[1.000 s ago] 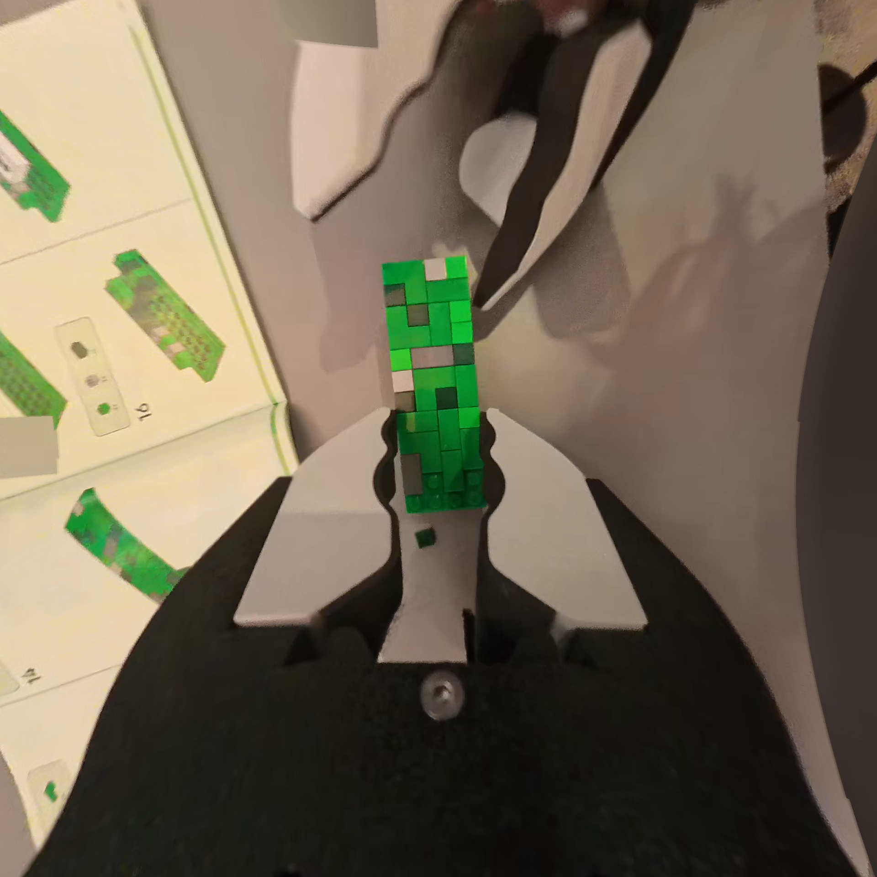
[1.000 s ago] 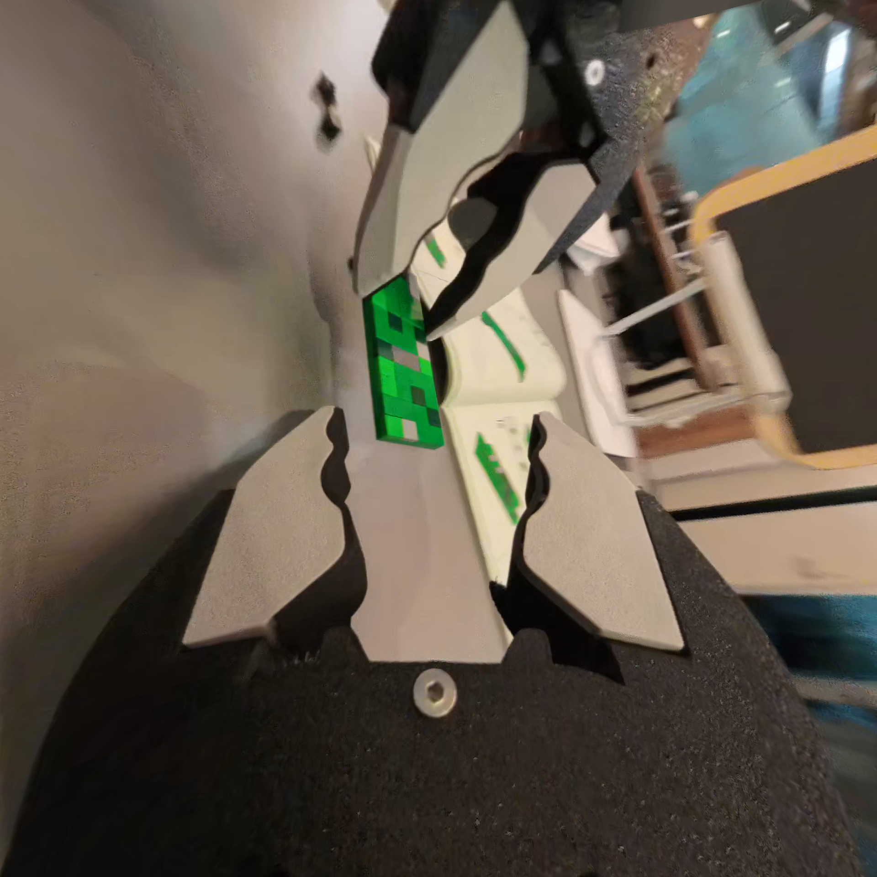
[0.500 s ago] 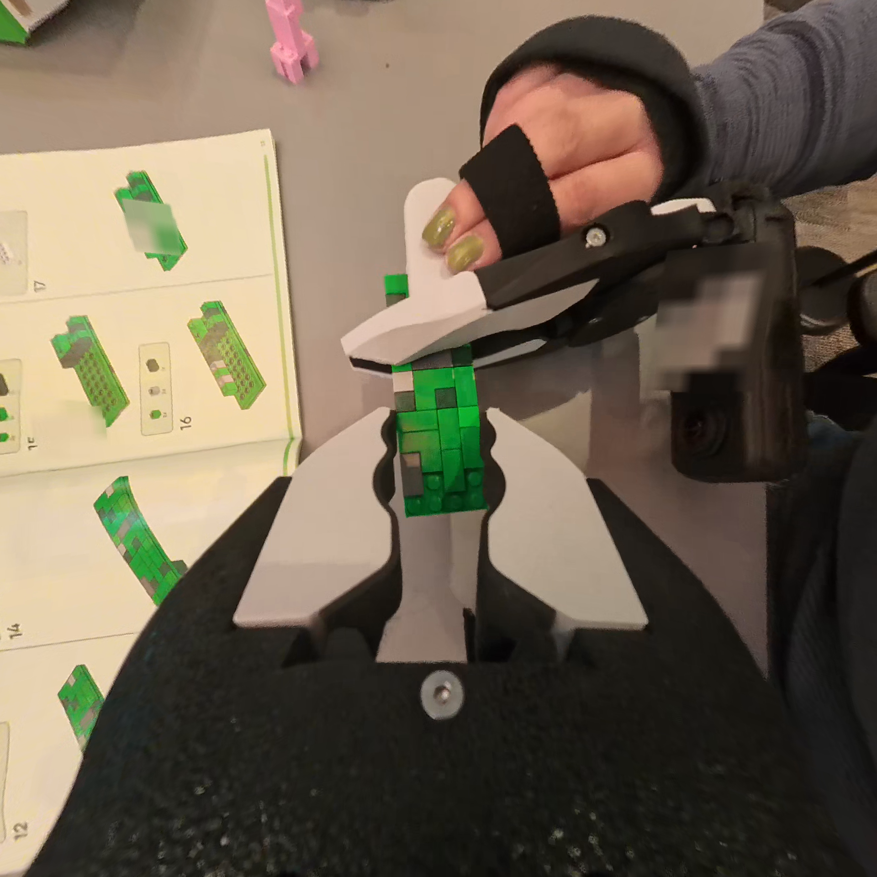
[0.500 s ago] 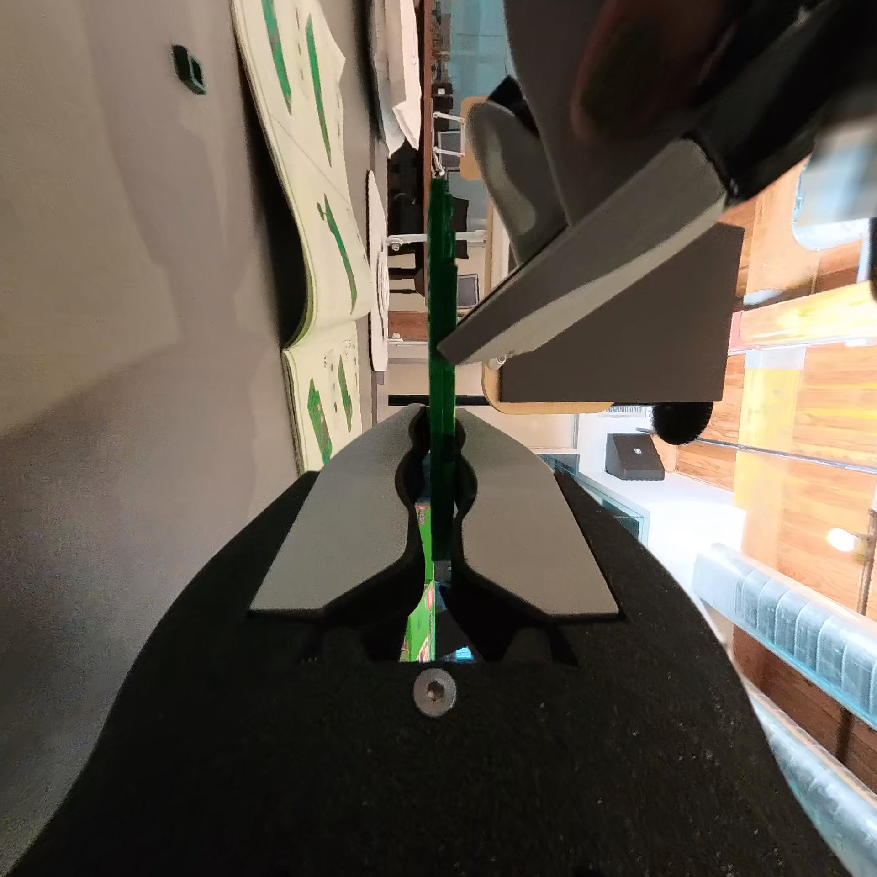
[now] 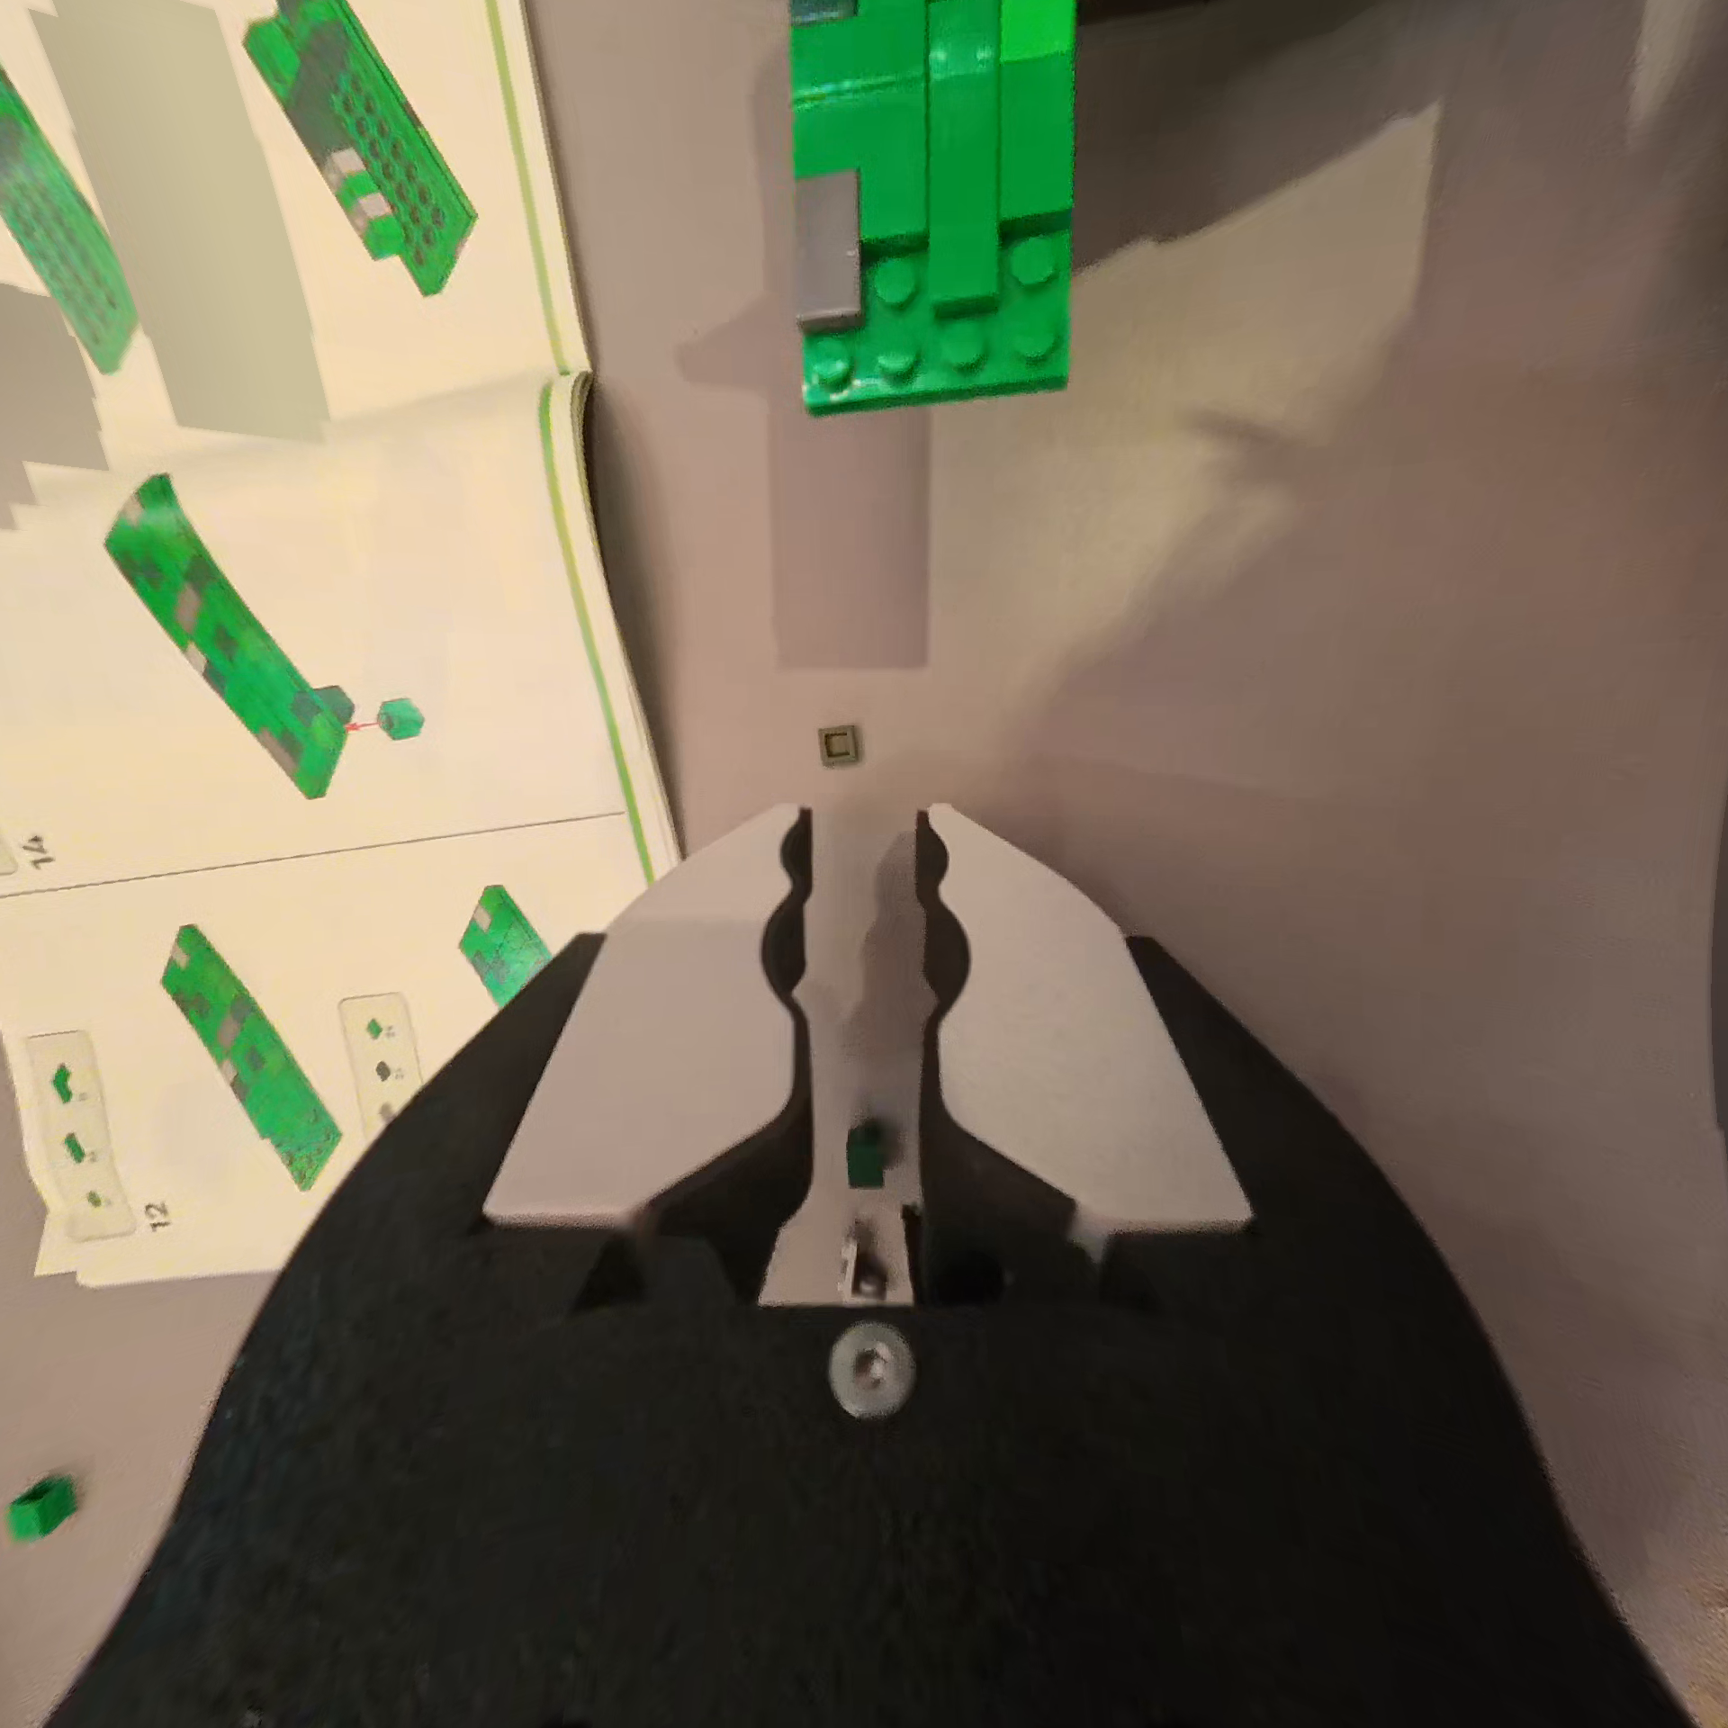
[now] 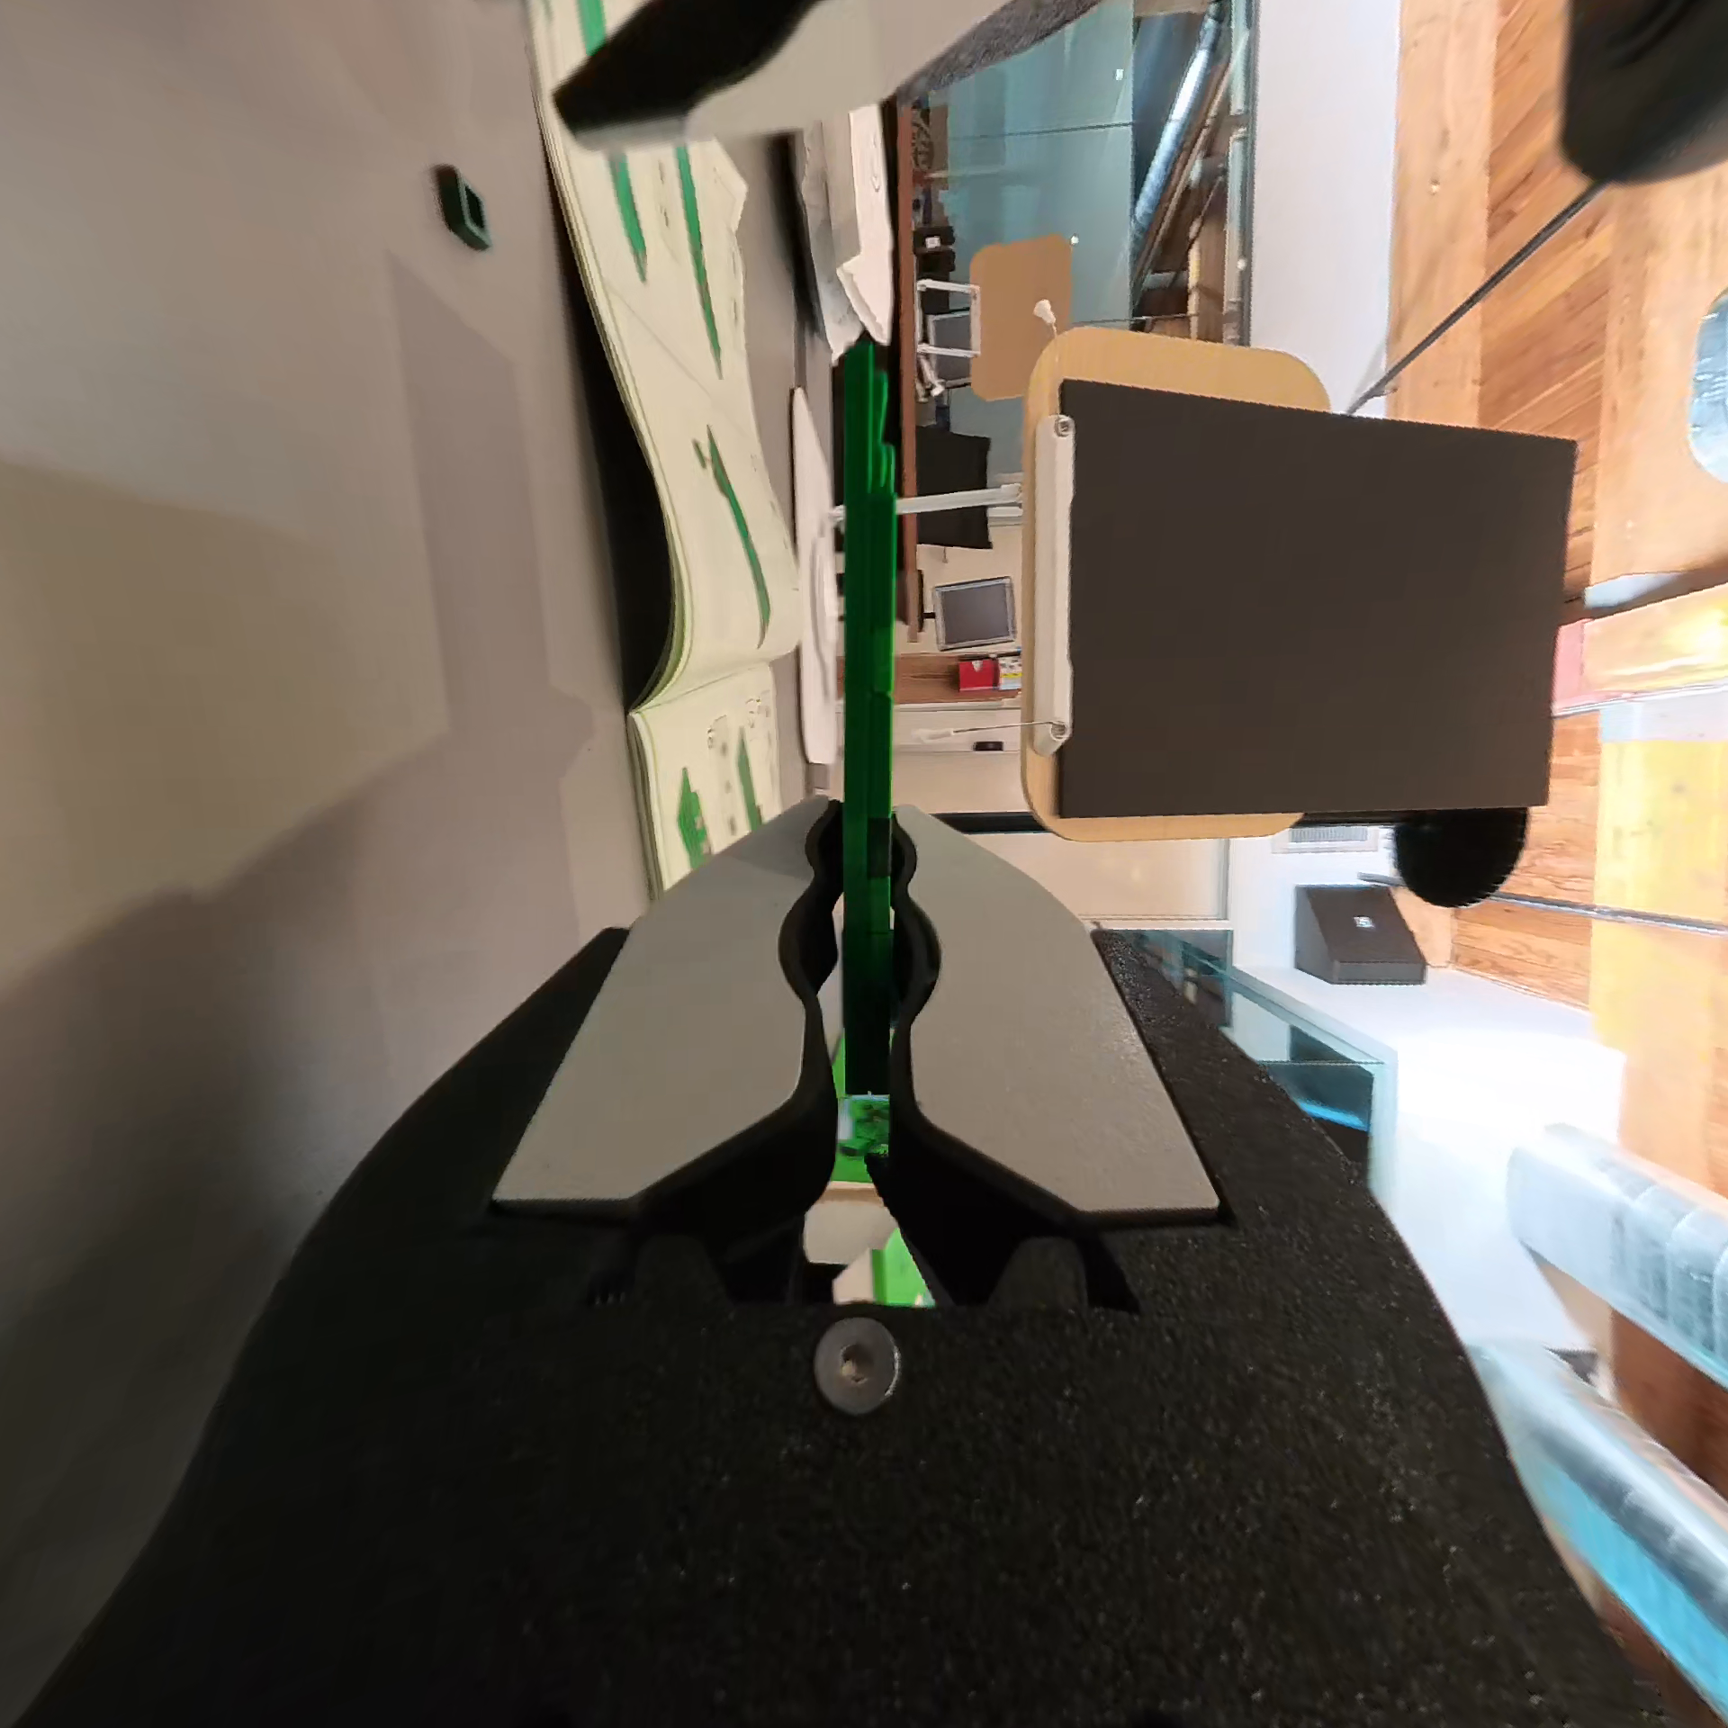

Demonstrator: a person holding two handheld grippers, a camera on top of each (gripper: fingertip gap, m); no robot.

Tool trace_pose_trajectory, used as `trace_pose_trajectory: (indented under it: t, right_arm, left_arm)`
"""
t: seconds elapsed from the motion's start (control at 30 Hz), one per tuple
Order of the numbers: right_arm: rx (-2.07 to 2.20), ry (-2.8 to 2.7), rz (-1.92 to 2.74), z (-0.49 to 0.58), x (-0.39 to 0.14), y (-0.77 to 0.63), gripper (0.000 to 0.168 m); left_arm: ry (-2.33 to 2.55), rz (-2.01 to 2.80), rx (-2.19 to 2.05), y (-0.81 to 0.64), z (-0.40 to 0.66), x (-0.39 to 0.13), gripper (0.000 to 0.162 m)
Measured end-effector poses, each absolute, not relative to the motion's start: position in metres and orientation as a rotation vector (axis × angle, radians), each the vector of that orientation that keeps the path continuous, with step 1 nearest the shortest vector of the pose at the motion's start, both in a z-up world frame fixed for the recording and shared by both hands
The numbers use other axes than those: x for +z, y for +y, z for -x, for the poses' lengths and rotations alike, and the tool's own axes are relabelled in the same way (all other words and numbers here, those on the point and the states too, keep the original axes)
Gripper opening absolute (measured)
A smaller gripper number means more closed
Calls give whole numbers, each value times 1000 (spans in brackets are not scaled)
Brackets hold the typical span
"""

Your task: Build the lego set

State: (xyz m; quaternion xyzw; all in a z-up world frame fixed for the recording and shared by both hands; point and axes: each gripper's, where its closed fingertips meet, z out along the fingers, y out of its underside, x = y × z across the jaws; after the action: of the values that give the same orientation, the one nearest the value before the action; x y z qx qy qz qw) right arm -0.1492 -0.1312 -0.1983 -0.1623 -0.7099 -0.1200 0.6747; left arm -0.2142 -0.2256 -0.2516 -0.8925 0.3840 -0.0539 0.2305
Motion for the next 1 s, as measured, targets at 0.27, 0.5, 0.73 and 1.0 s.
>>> trace_pose_trajectory:
  t: [0.27,0.5,0.73,1.0]
  right_arm:
    - [-236,-1625,413,149,-203,-126,6]
    - [-220,-1639,435,149,-206,-124,6]
    - [-202,-1657,476,148,-209,-118,6]
    - [-93,-1725,536,146,-214,-120,7]
  left_arm:
    - [1011,2498,-134,-215,210,-263,15]
    - [1114,2499,-114,-217,211,-263,7]
    - [1599,2295,294,-220,235,-239,7]
    - [1137,2129,-160,-197,201,-200,6]
